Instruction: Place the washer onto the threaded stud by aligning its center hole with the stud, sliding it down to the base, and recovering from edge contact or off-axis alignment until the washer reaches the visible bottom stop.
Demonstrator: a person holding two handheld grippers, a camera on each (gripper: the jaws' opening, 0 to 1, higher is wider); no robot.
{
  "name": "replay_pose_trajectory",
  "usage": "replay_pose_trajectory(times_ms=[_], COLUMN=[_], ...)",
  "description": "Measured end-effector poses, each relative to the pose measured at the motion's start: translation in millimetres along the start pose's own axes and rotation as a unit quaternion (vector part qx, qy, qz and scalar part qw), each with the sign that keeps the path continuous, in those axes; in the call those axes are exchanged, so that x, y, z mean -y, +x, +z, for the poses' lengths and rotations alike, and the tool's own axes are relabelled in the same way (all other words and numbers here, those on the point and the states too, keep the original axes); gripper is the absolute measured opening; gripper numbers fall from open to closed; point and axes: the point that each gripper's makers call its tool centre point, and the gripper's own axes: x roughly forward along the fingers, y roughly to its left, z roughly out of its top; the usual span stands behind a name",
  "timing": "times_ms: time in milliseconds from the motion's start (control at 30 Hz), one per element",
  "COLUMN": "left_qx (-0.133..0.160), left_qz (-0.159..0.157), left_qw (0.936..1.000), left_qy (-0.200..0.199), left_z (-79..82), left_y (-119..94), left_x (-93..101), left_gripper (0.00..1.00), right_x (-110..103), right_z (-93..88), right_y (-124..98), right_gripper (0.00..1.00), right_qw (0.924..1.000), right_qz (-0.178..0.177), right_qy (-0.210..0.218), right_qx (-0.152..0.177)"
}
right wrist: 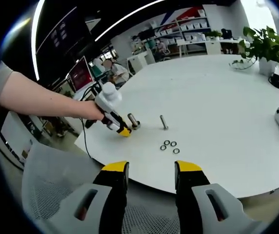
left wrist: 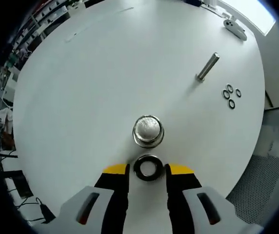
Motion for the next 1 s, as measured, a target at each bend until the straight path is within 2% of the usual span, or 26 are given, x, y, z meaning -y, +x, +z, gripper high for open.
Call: replay_pose_trajectory(times_ms=[167, 233, 267, 433, 733, 900, 1000], left_qx=[0.003, -0.002, -0.01, -0.016, -0.016, 0.008, 0.011], left_qz=[0.001, 0.001, -0.004, 0.003, 0.003, 0.007, 0.007], left_qw=[1.0, 1.0, 0.9999, 0.9999, 0.9998, 0.9995, 0.9996], left_qy=[-0.005, -0.005, 0.003, -0.006, -0.013, -0.029, -0.026], left_z=[-0.3, -0.6, -2.2, -2.0, -2.0, -2.9, -2.0], left_y=[0.0, 0.1, 0.0, -0.2, 0.4, -0.8, -1.6], left_x=[1.2, 2.3, 3.8, 1.0, 0.4, -0.2, 1.8], left_gripper=[0.27, 0.21, 0.21, 0.21, 0.21, 0.2, 0.2], right_x=[-0.1, -0.2, -0.1, 0.1, 0.1, -0.5, -0.6], right_z=[-0.5, -0.5, -0.6, -0.4, 0.0, -0.4, 0.0], right_y=[0.1, 0.0, -0.1, -0.3, -0.2, 0.0, -0.1], right_gripper=[0.39, 0.39, 0.39, 0.39, 0.39, 0.38, 0.38], right_qw=[1.0, 1.0, 1.0, 1.0, 1.0, 1.0, 1.0], right_qz=[0.0, 0.001, 0.001, 0.0, 0.001, 0.002, 0.002], right_qy=[-0.001, -0.001, -0.001, 0.0, 0.001, 0.001, 0.001], right_qx=[-0.001, -0.001, -0.002, -0.001, 0.0, -0.001, 0.0])
